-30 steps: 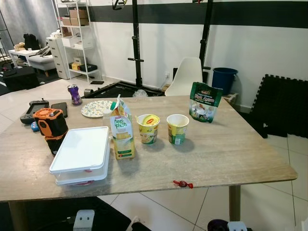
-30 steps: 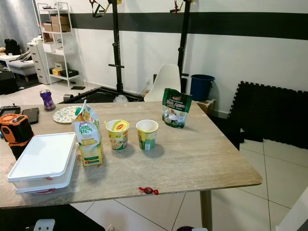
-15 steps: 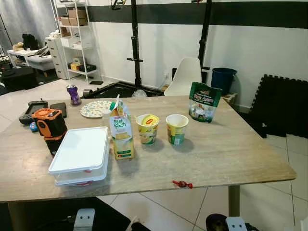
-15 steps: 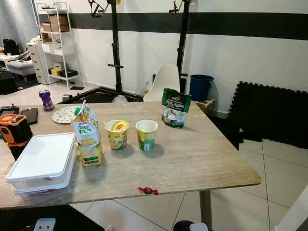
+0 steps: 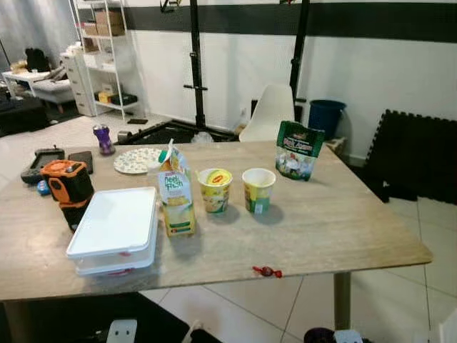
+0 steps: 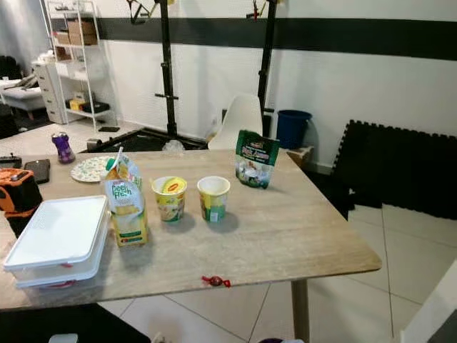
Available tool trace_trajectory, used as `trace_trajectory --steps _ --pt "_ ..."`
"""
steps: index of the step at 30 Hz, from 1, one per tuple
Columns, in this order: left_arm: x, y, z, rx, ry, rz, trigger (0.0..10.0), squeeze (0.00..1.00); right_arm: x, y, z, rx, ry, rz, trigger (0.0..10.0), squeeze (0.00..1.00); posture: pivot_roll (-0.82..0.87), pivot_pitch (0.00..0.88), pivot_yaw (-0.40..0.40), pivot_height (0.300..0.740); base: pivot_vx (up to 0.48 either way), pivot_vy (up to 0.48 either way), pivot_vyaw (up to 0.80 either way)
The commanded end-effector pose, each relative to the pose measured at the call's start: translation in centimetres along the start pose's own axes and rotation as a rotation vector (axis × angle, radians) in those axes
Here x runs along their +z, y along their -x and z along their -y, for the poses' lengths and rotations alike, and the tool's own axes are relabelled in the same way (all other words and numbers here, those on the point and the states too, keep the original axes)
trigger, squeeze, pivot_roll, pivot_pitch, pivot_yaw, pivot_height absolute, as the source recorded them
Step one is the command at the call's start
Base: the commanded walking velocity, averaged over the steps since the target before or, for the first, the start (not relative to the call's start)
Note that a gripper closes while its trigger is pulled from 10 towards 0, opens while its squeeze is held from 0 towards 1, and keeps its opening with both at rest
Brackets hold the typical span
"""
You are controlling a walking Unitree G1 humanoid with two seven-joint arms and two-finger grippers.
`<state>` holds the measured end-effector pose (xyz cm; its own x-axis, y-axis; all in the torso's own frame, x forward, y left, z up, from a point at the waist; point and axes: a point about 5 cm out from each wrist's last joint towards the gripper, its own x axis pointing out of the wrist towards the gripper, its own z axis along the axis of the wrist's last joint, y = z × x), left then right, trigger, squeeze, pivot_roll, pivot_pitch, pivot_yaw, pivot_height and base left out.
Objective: Restocking fridge
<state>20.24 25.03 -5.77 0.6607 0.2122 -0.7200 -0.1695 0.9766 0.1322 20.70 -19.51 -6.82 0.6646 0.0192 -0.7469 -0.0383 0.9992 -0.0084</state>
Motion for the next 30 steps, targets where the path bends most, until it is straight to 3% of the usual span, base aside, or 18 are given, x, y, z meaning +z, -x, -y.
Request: trace_trajectory --steps 1,5,10,24,28,30 --pt "-0.2 0.0 -0.1 -0.002 -0.03 -0.005 10.0 0.0 0.7 0.0 0.6 -0.025 -0.013 0.032 10.0 0.0 0.03 0.036 -0.009 0.734 0.0 0.0 0.0" --pt "-0.5 0.0 1.2 -0.056 -0.116 -0.024 10.0 0.0 0.0 0.3 1.7 -0.058 -0.02 0.016 10.0 0.0 -0.01 0.064 0.008 0.734 0.0 0.0 0.0" --pt "-0.6 0.0 1.8 -0.077 -0.122 -0.028 10.0 0.0 -0.4 0.6 2.4 -0.078 -0.023 0.007 10.0 0.0 -0.02 0.085 0.011 0.734 0.0 0.0 0.0" --pt "-1.4 0.3 1.2 -0.069 -0.108 -0.03 10.0 0.0 -2.0 0.7 0.9 -0.059 0.001 -0.016 10.0 0.0 -0.02 0.094 -0.001 0.734 0.0 0.0 0.0" --pt "-0.5 0.0 2.0 -0.071 -0.073 -0.017 10.0 0.0 -1.9 0.8 1.5 -0.061 0.003 -0.013 10.0 0.0 -0.04 0.083 0.039 0.734 0.0 0.0 0.0" --pt "-0.4 -0.1 3.3 -0.139 -0.151 -0.036 10.0 0.0 -0.8 0.8 2.8 -0.098 -0.078 0.027 10.0 0.0 -0.08 0.106 0.029 0.734 0.0 0.0 0.0"
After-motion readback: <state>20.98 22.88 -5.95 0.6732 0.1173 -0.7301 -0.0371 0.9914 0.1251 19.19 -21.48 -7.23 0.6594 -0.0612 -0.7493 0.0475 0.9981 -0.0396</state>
